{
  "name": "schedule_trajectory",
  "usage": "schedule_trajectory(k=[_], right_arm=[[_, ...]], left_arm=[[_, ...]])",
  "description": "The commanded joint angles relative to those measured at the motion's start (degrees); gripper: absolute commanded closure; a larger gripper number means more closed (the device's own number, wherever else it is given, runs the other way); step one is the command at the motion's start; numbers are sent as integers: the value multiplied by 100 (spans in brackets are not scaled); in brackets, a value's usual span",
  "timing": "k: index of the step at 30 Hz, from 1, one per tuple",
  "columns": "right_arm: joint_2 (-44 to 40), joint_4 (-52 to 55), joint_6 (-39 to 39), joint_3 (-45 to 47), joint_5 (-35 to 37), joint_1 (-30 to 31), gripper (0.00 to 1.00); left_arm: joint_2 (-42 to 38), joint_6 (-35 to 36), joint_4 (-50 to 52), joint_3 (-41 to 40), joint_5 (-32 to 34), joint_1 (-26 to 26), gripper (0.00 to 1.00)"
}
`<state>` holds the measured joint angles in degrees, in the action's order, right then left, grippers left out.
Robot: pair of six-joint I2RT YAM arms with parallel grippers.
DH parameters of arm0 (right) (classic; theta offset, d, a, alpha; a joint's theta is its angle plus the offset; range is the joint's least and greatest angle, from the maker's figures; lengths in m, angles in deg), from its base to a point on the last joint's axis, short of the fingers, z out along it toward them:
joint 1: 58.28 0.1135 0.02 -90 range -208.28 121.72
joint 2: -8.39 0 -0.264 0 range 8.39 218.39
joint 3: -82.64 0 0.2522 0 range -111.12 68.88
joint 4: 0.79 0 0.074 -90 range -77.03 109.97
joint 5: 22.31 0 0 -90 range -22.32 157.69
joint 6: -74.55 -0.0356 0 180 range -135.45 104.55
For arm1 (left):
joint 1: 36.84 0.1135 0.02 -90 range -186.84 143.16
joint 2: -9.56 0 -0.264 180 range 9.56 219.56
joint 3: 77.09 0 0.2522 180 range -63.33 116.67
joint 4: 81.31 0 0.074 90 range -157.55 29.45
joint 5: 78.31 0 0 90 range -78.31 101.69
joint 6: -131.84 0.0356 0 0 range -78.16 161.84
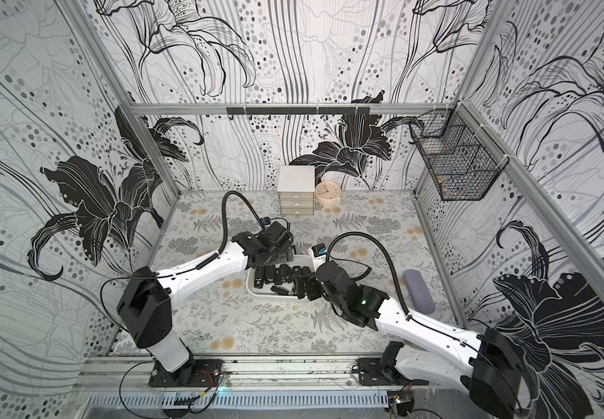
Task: Place the car key into the storage box
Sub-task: Place the car key in the storage box, then pick up the car key from the center of the board.
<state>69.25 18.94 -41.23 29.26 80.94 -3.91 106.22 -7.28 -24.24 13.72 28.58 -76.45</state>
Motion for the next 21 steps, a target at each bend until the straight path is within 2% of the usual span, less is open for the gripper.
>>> schedule_trajectory(k=[1,13,21], right_arm=[[105,-128,141,-242,-24,20,0],[592,-199,256,-555,-78,21,0],[1095,-192,355,-980,-34,6,0]], left_arm=[[-232,243,-88,-273,132,386,1],[-360,1628,-511,-875,-342,2024,1],[162,2250,-757,-1018,-718,2349,0]])
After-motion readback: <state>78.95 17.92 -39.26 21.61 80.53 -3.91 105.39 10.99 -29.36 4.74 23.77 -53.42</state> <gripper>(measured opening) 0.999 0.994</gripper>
